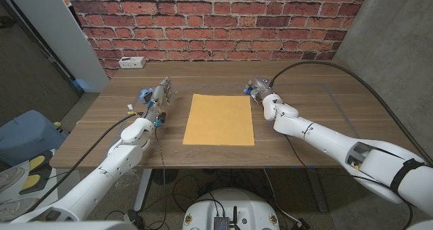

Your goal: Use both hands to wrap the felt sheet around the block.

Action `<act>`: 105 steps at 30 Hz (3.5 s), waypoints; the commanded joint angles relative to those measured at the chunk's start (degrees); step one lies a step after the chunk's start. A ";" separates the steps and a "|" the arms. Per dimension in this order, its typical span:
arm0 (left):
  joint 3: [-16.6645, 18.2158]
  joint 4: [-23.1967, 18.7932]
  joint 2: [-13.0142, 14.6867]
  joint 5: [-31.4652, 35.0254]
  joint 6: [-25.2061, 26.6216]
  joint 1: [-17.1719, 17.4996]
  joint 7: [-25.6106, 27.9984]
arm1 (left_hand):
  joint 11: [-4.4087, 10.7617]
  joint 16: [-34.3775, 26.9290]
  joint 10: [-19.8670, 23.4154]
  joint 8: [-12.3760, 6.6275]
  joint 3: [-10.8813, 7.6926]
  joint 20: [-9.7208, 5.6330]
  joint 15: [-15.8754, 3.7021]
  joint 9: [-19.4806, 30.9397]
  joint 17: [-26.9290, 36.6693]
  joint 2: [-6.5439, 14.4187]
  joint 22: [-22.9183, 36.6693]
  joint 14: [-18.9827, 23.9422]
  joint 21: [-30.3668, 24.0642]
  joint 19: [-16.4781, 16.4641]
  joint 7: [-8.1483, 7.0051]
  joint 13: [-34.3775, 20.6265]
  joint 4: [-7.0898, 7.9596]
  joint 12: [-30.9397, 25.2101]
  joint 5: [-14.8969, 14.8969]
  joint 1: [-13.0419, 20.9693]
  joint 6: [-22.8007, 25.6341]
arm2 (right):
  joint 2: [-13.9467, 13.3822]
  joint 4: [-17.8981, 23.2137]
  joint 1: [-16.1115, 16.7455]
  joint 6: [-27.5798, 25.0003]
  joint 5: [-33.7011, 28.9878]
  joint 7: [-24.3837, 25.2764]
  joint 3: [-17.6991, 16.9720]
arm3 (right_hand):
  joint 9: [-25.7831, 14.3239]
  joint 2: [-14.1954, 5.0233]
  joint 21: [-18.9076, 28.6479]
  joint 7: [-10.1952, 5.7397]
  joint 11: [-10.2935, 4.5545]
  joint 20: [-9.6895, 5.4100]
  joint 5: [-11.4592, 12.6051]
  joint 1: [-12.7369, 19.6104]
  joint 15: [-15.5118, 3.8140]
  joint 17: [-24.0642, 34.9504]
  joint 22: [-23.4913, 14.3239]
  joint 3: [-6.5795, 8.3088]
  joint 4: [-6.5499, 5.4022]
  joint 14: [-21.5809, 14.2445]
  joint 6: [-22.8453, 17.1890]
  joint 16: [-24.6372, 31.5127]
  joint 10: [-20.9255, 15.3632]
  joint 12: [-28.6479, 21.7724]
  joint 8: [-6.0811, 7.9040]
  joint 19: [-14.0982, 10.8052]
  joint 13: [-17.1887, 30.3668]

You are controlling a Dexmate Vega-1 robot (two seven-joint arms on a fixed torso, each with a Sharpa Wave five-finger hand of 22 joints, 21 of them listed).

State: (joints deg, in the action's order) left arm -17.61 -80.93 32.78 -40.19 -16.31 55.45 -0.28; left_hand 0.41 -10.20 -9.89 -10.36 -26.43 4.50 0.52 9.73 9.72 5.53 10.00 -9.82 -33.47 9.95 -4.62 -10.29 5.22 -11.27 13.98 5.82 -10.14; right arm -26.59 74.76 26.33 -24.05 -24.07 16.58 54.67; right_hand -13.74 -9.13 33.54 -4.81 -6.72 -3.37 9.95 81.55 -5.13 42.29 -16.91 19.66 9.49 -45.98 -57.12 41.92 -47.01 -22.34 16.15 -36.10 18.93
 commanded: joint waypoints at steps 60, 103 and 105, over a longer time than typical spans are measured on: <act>0.24 -5.86 2.36 0.18 -2.03 5.72 -1.10 | 0.28 -0.33 -7.11 -0.05 0.35 -0.10 0.17 0.25 0.20 -0.22 0.22 -5.49 1.46 4.35 -0.27 -0.16 -0.26 -0.11 0.62 -0.07 -2.20 | -8.30 25.16 13.57 16.66 -12.98 -9.37 -4.21 | -1.02 0.11 8.82 0.07 2.61 -7.35 0.41 1.67 -8.42 4.11 -1.35 -0.22 -0.78 -2.56 -1.57 -4.36 -3.13 -4.59 0.02 3.28 5.35; 0.62 -7.55 2.88 0.50 -1.93 7.18 0.01 | -0.05 -0.30 -7.04 -0.15 0.72 0.07 0.15 0.25 0.21 -0.25 0.27 -5.48 2.61 3.97 -0.52 -0.16 -0.35 -0.13 0.74 -0.13 -1.84 | -6.32 23.90 12.92 7.69 -19.37 -20.74 -0.46 | -0.95 1.83 16.30 -1.88 1.72 -4.11 0.16 1.69 -8.67 4.92 0.51 -0.78 -0.32 -0.05 3.49 -11.48 3.65 1.32 -3.71 10.06 3.18; 0.60 -7.53 2.82 0.44 -1.93 7.14 -0.02 | -0.20 -0.30 -6.92 -0.18 0.76 0.10 0.17 0.25 0.21 -0.28 0.27 -5.49 2.68 3.93 -0.52 -0.16 -0.36 -0.17 0.74 -0.14 -1.73 | -6.58 24.48 13.04 7.19 -19.64 -20.94 -0.41 | -0.73 2.02 17.24 -2.58 0.86 -2.99 0.03 1.59 -8.65 3.98 1.11 -1.72 -0.47 0.32 6.30 -12.36 6.07 2.99 -4.90 11.46 2.73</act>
State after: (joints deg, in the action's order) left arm -16.87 -88.39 35.65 -39.87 -18.54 62.79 -0.30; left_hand 0.41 -10.20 -9.89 -10.37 -25.96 4.49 0.51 9.73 9.71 5.53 10.00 -9.82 -30.92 9.94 -4.92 -10.29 4.74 -11.27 14.32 5.83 -9.82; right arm -32.88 97.24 39.65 -12.28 -41.90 -0.80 53.25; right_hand -14.63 -7.83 49.69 -6.69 -5.06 -2.67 9.97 83.08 -5.66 47.22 -16.23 18.77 9.11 -46.12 -53.32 30.53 -43.47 -21.15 12.32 -25.73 22.10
